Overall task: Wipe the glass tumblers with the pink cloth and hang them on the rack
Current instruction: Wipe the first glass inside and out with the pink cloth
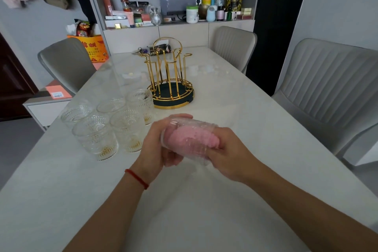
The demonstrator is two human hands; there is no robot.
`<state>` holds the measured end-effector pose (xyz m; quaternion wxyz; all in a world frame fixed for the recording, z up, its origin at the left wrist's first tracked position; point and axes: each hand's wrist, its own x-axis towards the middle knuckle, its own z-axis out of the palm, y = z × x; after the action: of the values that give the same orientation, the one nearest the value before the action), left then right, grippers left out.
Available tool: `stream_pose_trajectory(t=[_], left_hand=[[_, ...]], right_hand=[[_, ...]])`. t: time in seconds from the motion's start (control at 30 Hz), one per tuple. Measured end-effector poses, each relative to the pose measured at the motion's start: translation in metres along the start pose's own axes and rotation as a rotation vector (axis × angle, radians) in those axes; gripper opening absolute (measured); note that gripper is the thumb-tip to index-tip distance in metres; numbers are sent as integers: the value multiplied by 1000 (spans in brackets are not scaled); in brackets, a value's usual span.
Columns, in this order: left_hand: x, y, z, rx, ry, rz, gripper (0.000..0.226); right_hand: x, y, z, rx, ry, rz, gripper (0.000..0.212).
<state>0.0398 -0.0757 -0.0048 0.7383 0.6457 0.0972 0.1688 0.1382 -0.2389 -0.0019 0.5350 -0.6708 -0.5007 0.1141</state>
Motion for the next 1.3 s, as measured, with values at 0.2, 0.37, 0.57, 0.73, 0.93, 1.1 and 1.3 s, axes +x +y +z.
stream_pose_trajectory(t=[0.2, 0.37, 0.57, 0.73, 0.93, 1.1, 1.3], left_hand=[[1, 4, 23, 12, 230, -130, 39], [-4, 2, 15, 255, 354, 360, 39], [-2, 5, 4, 125, 197, 34, 47], [5, 6, 13, 37, 284, -215, 39], [5, 2, -4, 110, 376, 132, 36], [1, 1, -7, 259, 297, 308, 36], [6, 5, -3, 5, 105, -26, 43]], right_hand=[[2, 12, 4, -479, -51, -263, 34], [-7, -15, 29, 766, 88, 406, 20], [-7, -2, 19, 473, 114, 360, 22], [0, 1, 15, -103, 24, 137, 12], [-11, -13, 21, 911, 182, 540, 32], [-19, -10, 15, 1090, 303, 553, 32], [-17, -10, 9, 907, 263, 489, 26]])
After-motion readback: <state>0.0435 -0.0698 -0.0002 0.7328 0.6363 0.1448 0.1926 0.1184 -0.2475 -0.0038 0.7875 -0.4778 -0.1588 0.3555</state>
